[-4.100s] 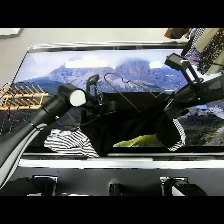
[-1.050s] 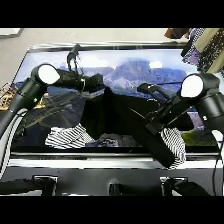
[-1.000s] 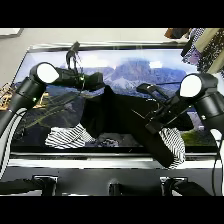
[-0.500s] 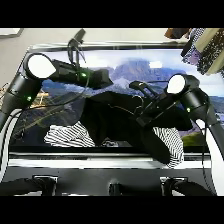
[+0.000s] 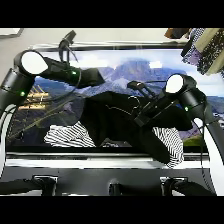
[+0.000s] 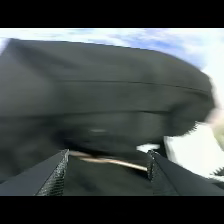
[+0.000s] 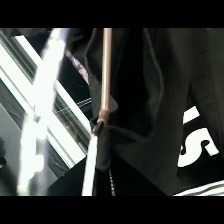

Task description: Fold the clothes and pants, and hang the long-sleeved shirts on hangers.

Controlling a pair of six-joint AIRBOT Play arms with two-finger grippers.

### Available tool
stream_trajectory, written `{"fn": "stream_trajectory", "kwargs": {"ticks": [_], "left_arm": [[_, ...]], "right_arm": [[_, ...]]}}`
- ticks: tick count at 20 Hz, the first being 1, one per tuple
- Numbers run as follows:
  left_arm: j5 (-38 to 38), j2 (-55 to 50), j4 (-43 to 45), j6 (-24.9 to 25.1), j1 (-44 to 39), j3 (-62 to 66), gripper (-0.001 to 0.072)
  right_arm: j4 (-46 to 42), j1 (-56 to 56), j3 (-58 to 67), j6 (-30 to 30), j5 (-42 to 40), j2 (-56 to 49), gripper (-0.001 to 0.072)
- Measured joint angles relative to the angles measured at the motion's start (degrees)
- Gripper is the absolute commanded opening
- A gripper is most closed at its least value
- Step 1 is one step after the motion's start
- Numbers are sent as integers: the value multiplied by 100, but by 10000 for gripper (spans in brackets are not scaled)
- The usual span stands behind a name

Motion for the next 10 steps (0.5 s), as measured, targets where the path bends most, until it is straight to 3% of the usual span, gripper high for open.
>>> {"fn": "stream_trajectory", "kwargs": {"ticks": [4,10], "left_arm": [[-177,-55,323,737,457,-535,554],[-238,-74,-354,2802,1217,-1506,548]], "right_arm": [[-15,0,0,-26,203,127,24],[-177,0,0,-691,315,249,25]]}}
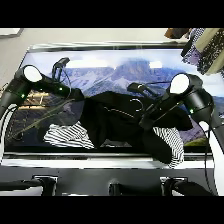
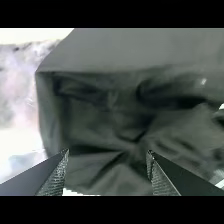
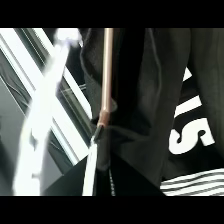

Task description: Fold the clothes and pants, and hang the long-sleeved shirts on hangers.

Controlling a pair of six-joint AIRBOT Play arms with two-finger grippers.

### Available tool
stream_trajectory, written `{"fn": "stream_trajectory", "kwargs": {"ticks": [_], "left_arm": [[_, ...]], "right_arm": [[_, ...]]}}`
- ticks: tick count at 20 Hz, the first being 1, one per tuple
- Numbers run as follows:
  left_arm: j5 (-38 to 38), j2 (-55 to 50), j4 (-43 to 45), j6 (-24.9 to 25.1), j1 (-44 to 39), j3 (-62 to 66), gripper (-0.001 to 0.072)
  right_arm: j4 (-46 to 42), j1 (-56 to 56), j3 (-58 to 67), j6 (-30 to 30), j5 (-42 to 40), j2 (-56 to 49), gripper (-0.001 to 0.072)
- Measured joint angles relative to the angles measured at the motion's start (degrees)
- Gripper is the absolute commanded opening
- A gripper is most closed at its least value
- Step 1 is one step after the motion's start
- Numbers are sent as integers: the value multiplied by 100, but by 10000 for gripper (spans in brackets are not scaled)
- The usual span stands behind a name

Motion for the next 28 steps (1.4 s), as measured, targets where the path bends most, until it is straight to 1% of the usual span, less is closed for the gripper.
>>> {"fn": "stream_trajectory", "kwargs": {"ticks": [3,6,8,9,12,17,19,20,24,25,28], "left_arm": [[-35,0,-286,1169,138,-315,549],[-70,0,-424,2387,26,-487,549],[-92,0,-455,3036,-94,-546,549],[-120,-2,-466,3254,-144,-564,549],[-245,-4,-560,3707,-247,-614,549],[-450,-17,-807,4306,-330,-726,547],[-363,-55,-879,4511,-402,-743,545],[-282,-85,-896,4570,-442,-750,532],[151,-273,-938,4706,-640,-758,518],[260,-321,-942,4719,-691,-758,475],[433,-426,-964,4754,-817,-761,24]], "right_arm": [[-39,0,0,-487,-138,2,25],[-57,0,0,-973,-208,-39,25],[-92,0,0,-1174,-232,-74,25],[-105,0,0,-1239,-254,-90,25],[-153,0,0,-1349,-264,-127,25],[-192,0,0,-1497,-293,-146,25],[-188,0,0,-1539,-293,-146,25],[-179,0,0,-1550,-293,-146,25],[-140,0,0,-1580,-269,-146,26],[-120,0,0,-1580,-254,-146,26],[-79,0,0,-1578,-258,-146,26]]}}
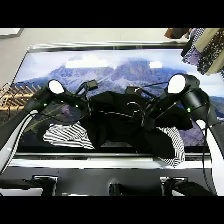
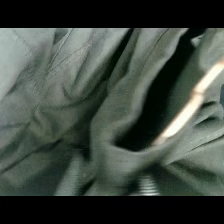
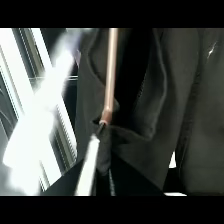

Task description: Fold the clothes and pants, and hang the long-sleeved shirts on hangers.

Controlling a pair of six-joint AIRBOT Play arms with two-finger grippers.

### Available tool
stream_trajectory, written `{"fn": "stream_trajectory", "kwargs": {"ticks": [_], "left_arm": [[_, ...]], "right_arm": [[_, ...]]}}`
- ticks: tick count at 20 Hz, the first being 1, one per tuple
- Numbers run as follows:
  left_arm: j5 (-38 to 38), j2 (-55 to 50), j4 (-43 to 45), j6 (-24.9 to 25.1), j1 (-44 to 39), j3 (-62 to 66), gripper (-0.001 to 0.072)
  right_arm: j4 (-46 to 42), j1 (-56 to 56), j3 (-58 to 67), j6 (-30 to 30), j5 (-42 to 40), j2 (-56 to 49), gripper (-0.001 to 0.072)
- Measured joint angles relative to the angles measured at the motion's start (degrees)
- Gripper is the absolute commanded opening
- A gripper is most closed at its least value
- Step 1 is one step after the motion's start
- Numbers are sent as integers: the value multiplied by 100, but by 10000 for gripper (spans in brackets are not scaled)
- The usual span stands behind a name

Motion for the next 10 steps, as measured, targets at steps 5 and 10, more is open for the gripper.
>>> {"fn": "stream_trajectory", "kwargs": {"ticks": [5,10], "left_arm": [[17,-42,50,39,-101,109,28],[-264,96,-13,-98,-85,645,26]], "right_arm": [[-20,-2,0,17,9,0,51],[-210,-4,37,304,-181,173,435]]}}
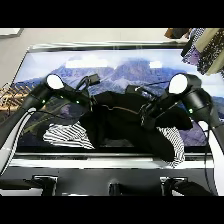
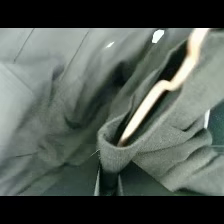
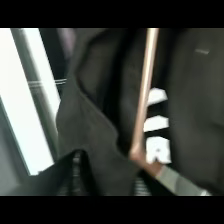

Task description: Fold the clothes and pants, and hang the long-sleeved shirts on hangers.

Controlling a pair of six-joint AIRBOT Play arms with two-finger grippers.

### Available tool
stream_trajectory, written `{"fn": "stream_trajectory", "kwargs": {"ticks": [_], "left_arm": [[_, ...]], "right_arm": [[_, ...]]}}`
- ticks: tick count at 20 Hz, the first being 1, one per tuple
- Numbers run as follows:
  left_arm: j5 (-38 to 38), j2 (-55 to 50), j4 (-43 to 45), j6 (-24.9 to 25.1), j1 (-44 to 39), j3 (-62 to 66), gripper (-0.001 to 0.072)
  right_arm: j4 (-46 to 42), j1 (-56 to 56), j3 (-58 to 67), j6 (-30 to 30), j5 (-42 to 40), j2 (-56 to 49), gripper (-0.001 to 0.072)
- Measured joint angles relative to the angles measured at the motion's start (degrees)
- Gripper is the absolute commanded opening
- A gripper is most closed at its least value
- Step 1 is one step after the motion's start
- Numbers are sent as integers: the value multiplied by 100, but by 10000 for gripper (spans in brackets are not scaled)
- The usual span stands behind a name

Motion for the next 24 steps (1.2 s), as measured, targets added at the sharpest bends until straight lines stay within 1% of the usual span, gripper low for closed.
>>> {"fn": "stream_trajectory", "kwargs": {"ticks": [5,6,7,8,11,13,15,16,17,19,21,22,24], "left_arm": [[-186,533,350,-223,28,304,26],[-212,658,398,-295,28,323,26],[-232,802,459,-372,26,337,26],[-238,940,535,-468,26,350,26],[-260,1384,750,-761,28,369,26],[-260,1683,857,-901,26,372,26],[-221,1989,901,-1062,24,376,26],[-181,2142,929,-1137,24,376,26],[-129,2284,962,-1217,24,376,26],[17,2544,1064,-1390,24,376,26],[120,2745,1255,-1512,24,376,26],[142,2817,1355,-1567,24,376,26],[188,2898,1515,-1626,24,376,26]], "right_arm": [[-990,-4,94,636,-348,789,438],[-1213,-4,103,765,-415,992,451],[-1390,-4,109,890,-474,1174,507],[-1596,-4,111,1036,-535,1368,536],[-2284,-4,116,1703,-802,1773,548],[-3005,-4,116,2538,-1158,1908,596],[-3694,-4,133,3768,-1665,1980,604],[-3928,-4,153,4424,-1904,2000,626],[-4100,-4,173,5066,-2087,2013,627],[-4262,-4,199,6116,-2295,2028,627],[-4144,-4,214,6791,-2387,2033,627],[-3960,-4,219,6959,-2411,2024,627],[-3265,-4,223,6975,-2455,1932,627]]}}
